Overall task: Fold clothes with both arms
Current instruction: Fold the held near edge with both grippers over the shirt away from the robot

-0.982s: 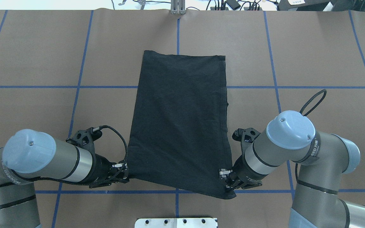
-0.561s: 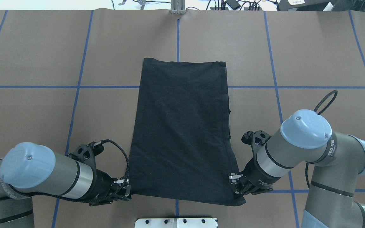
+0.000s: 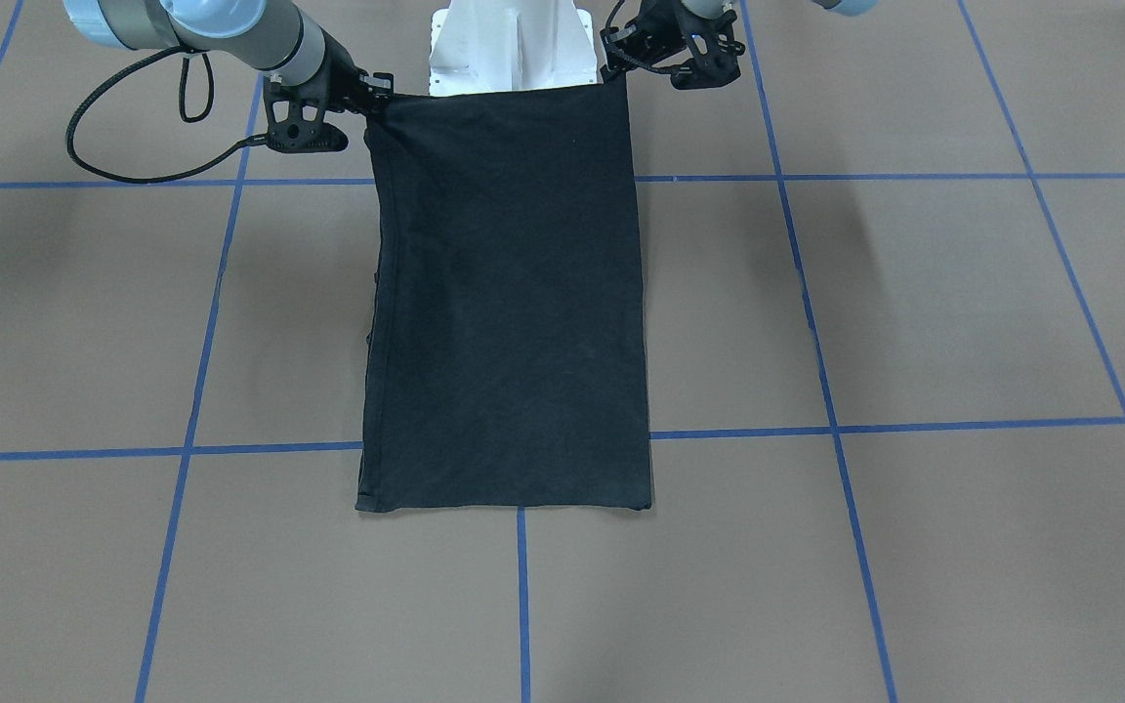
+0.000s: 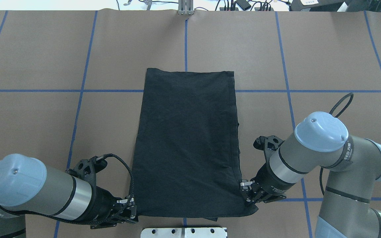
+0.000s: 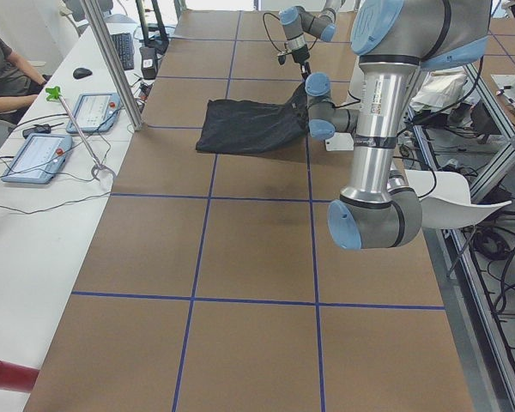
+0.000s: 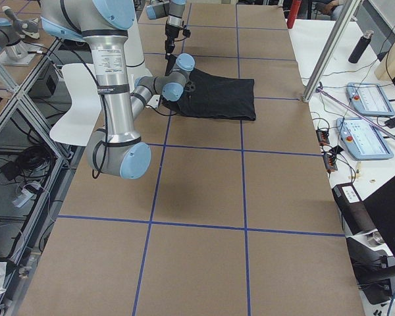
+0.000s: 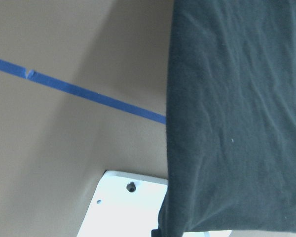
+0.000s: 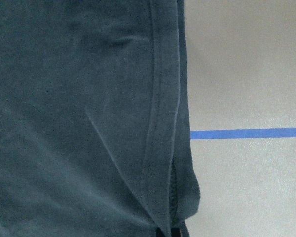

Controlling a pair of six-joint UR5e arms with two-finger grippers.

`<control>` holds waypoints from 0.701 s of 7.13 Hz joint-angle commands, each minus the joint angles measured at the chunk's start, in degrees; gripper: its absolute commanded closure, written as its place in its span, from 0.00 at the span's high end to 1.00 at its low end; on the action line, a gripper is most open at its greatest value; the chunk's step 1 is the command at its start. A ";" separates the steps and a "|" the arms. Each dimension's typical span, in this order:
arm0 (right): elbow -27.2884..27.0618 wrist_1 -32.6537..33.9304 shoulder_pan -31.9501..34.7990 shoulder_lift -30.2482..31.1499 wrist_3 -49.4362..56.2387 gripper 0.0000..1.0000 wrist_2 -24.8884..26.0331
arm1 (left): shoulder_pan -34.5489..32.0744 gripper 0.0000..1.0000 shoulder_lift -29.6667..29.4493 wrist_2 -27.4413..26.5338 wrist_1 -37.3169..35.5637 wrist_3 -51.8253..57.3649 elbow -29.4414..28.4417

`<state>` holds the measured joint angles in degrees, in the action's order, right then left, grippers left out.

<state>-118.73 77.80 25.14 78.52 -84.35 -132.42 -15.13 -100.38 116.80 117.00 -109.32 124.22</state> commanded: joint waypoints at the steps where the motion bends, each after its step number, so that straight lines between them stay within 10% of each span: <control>1: 0.95 0.16 6.37 -1.95 0.15 0.00 -0.47 | -3.22 0.00 -0.96 1.41 0.07 0.16 0.06; 5: 7.08 0.16 14.66 -9.15 0.06 0.00 -7.94 | -15.86 0.00 -7.80 3.76 -0.11 1.04 -3.08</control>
<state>-114.43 77.96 38.32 71.79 -84.28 -139.61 -26.81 -105.67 119.10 116.90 -108.36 123.14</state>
